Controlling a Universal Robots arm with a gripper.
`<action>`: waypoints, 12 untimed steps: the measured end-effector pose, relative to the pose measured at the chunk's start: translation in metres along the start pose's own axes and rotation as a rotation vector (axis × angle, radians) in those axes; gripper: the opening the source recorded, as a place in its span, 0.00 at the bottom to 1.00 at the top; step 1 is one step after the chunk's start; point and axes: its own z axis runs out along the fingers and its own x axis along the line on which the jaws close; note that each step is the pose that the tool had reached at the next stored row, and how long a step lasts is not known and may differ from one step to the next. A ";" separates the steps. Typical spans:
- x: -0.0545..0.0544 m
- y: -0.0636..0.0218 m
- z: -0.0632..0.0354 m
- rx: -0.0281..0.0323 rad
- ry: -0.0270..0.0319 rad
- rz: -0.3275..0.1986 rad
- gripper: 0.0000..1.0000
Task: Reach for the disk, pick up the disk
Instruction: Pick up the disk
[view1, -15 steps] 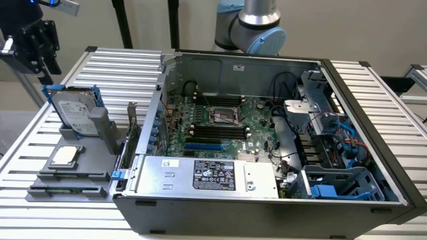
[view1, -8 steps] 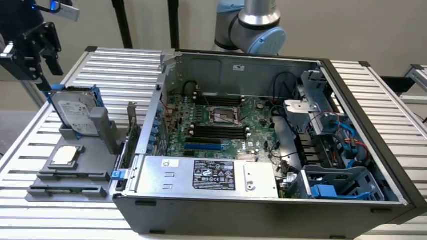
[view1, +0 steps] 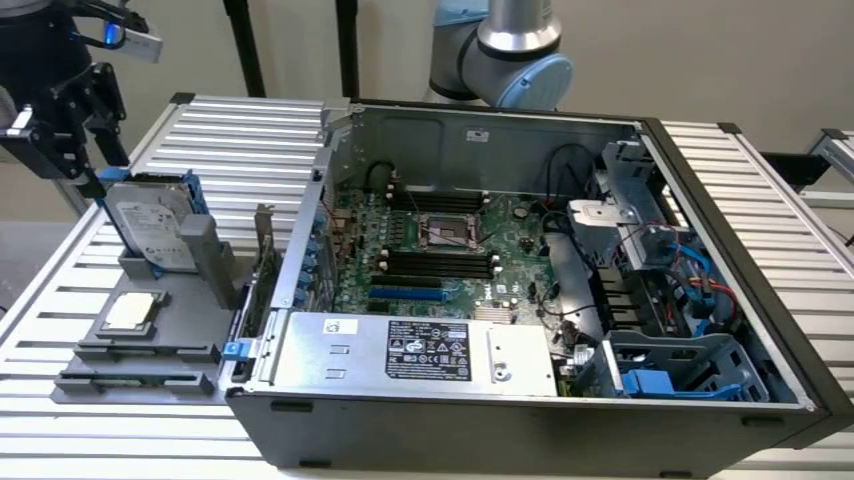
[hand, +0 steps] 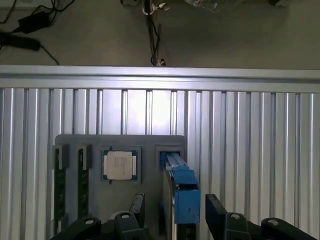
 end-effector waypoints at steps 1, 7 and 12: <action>0.000 -0.0004 0.0018 0.0002 0.0000 0.000 0.60; 0.000 -0.0015 0.0128 0.0007 0.0000 0.000 0.60; -0.002 -0.0017 0.0218 0.0008 0.0000 0.000 0.60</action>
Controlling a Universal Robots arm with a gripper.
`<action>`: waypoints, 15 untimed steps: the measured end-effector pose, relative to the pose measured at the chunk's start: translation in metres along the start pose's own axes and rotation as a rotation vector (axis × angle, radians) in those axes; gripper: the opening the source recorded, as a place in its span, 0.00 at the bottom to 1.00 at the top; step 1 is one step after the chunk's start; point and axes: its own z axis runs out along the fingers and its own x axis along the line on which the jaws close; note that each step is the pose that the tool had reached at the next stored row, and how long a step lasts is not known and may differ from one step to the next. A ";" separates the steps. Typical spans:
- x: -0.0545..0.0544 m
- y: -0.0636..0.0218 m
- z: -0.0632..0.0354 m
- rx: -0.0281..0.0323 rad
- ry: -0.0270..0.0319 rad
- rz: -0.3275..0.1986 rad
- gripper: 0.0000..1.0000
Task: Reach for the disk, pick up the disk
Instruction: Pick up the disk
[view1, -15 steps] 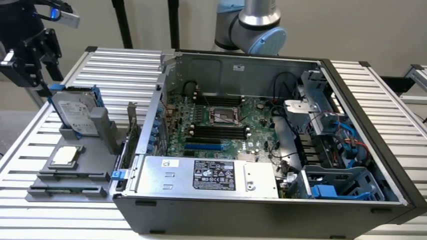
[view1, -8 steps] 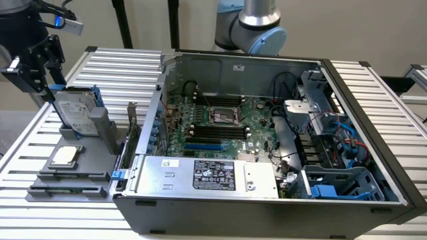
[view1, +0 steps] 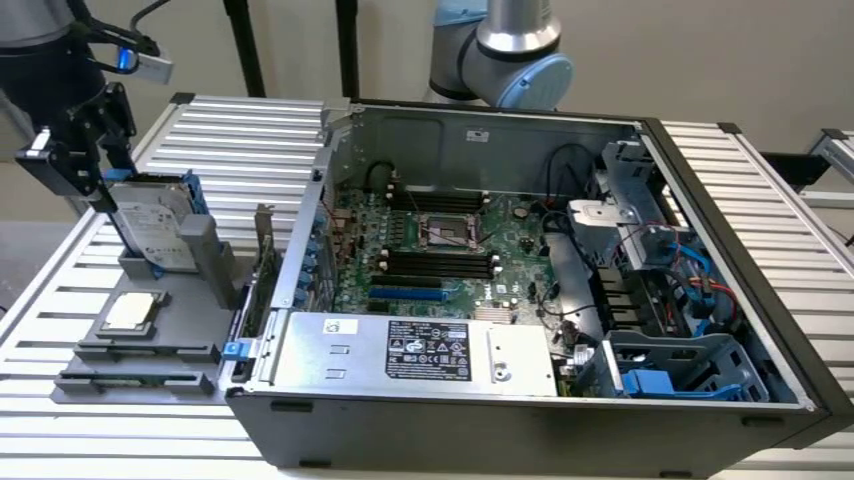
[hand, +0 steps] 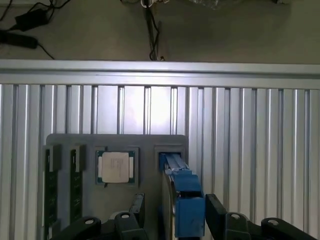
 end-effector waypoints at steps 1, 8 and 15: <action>-0.001 -0.0001 0.0018 0.0000 -0.0001 0.000 0.60; -0.004 0.0000 0.0061 -0.0002 -0.0002 -0.002 0.60; -0.004 0.0000 0.0096 -0.0002 -0.0002 -0.004 0.60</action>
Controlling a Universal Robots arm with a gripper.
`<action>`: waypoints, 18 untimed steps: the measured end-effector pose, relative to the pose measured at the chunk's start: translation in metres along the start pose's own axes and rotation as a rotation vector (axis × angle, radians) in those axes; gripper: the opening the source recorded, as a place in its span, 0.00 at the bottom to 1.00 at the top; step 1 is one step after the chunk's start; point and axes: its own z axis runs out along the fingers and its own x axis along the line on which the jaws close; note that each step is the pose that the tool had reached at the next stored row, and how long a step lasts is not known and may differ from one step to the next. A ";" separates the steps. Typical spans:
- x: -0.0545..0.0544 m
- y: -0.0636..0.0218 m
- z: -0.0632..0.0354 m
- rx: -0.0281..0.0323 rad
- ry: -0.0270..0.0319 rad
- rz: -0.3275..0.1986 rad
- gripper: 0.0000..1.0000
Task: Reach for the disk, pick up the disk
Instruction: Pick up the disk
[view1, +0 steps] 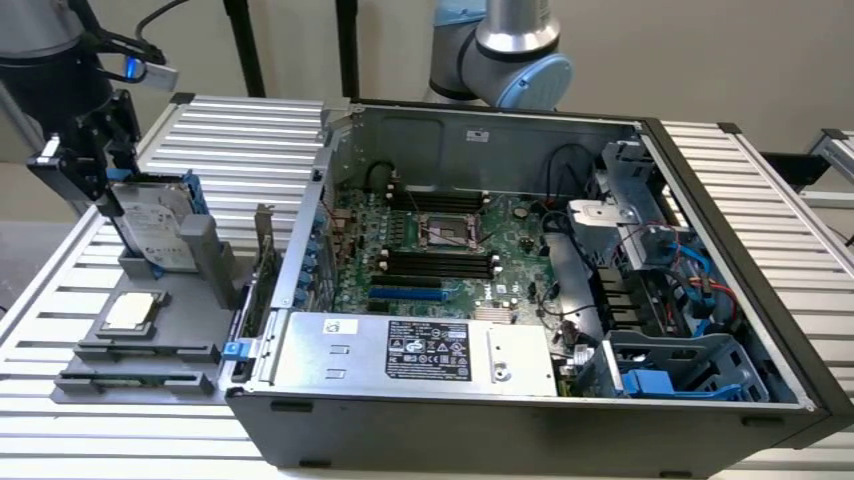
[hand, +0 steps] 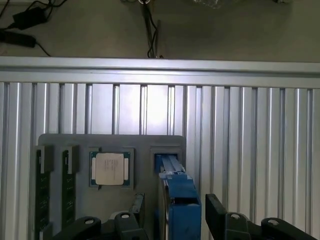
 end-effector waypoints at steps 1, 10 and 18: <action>0.000 0.0000 0.0002 0.0001 0.0000 0.000 0.60; 0.000 0.0000 0.0008 0.0002 -0.0001 0.000 0.42; 0.000 0.0000 0.0008 0.0001 -0.0001 0.000 0.33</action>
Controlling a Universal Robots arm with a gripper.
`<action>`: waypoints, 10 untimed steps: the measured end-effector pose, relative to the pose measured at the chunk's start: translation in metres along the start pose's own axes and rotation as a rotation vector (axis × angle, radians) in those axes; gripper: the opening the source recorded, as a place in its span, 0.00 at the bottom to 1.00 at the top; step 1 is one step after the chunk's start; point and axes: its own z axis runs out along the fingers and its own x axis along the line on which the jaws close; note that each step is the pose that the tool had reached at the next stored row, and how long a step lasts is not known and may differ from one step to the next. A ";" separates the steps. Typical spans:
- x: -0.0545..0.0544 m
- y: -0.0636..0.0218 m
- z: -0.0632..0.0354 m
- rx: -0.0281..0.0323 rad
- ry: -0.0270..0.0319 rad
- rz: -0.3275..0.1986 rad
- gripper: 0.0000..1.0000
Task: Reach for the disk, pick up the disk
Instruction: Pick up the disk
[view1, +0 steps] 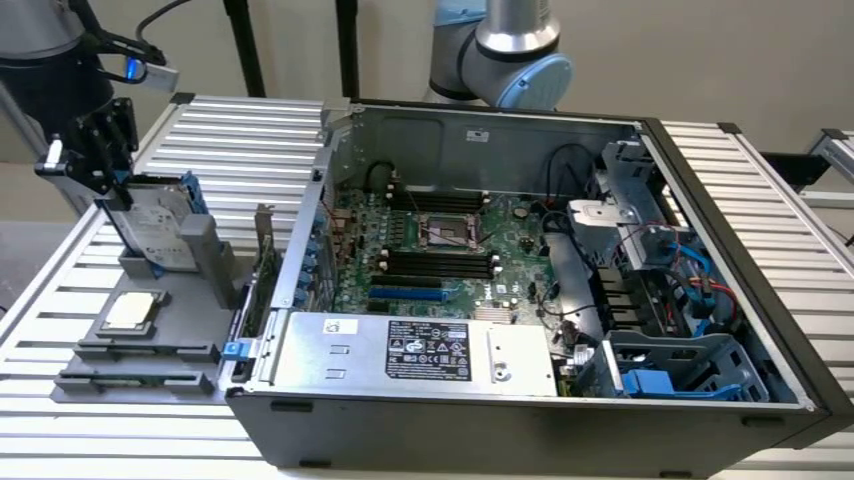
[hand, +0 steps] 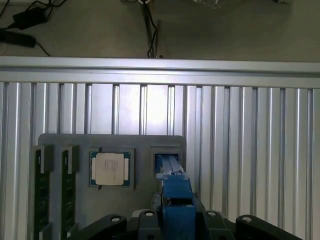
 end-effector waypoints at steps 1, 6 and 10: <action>0.000 0.0000 0.0000 0.0001 0.0000 0.000 0.33; 0.001 0.0001 0.0001 0.0002 -0.0003 0.005 0.33; 0.004 0.0001 0.0000 0.0001 -0.0001 0.011 0.33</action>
